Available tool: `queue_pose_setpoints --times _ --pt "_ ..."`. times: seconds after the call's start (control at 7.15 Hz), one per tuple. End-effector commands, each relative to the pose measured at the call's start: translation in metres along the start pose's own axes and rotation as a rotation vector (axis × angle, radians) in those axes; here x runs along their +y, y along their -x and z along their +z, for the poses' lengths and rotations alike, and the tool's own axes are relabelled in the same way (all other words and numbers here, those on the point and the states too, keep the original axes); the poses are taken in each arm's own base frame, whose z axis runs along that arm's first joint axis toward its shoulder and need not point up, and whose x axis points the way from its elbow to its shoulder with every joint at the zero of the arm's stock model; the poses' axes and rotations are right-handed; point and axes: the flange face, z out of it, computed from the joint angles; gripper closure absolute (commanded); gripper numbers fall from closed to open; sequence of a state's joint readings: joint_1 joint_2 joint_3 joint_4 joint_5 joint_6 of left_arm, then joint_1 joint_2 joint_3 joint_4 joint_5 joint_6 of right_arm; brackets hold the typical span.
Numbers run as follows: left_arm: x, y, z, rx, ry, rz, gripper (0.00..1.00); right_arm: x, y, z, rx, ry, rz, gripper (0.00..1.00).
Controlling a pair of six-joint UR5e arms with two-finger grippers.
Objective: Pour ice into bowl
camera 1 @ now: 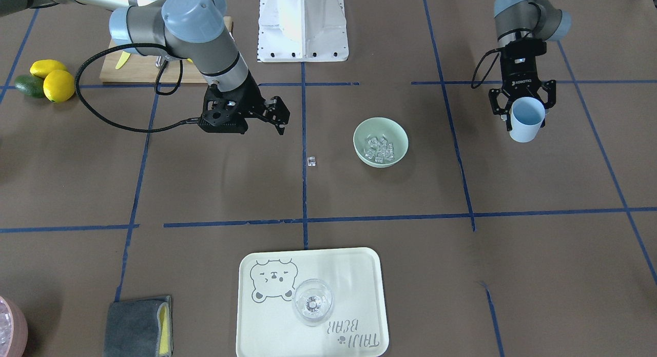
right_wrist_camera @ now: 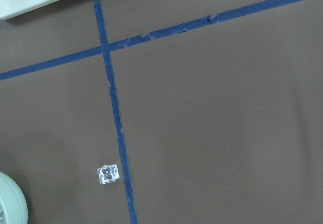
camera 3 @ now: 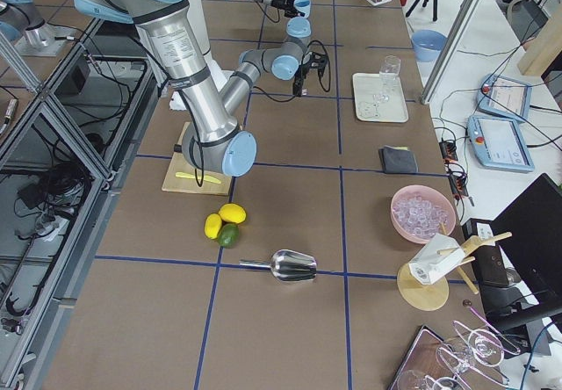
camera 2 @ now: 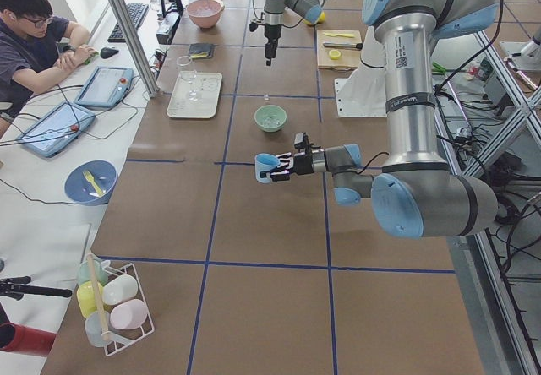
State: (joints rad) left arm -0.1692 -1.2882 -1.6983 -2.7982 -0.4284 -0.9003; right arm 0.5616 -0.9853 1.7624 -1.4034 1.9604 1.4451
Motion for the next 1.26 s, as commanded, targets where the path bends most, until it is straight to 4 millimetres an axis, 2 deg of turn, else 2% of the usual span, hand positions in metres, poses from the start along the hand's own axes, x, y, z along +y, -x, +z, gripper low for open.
queue_pose_setpoints --times 0.0,0.28,0.42,0.56,0.7,0.98,1.12 --pt "0.002 0.012 0.010 0.020 0.022 -0.068 1.00 0.012 0.032 0.021 0.009 -0.009 0.005 0.00" --pt "0.006 0.026 0.021 0.022 0.081 -0.218 1.00 0.027 0.039 0.029 0.011 -0.001 0.011 0.00" --pt "0.019 0.028 0.028 0.004 0.080 -0.245 1.00 0.037 0.045 0.038 0.017 -0.007 0.016 0.00" --pt "0.021 0.027 0.029 0.001 0.080 -0.258 1.00 0.039 0.055 0.041 0.016 -0.037 0.012 0.00" --pt "0.020 0.019 0.032 0.004 0.075 -0.338 1.00 0.039 0.069 0.044 0.015 -0.036 0.031 0.00" --pt "0.048 0.018 0.046 -0.033 0.060 -0.339 1.00 0.048 0.088 0.045 0.004 -0.027 0.051 0.00" --pt "0.053 0.020 0.047 -0.039 0.062 -0.328 1.00 0.050 0.092 0.044 -0.001 -0.026 0.055 0.00"
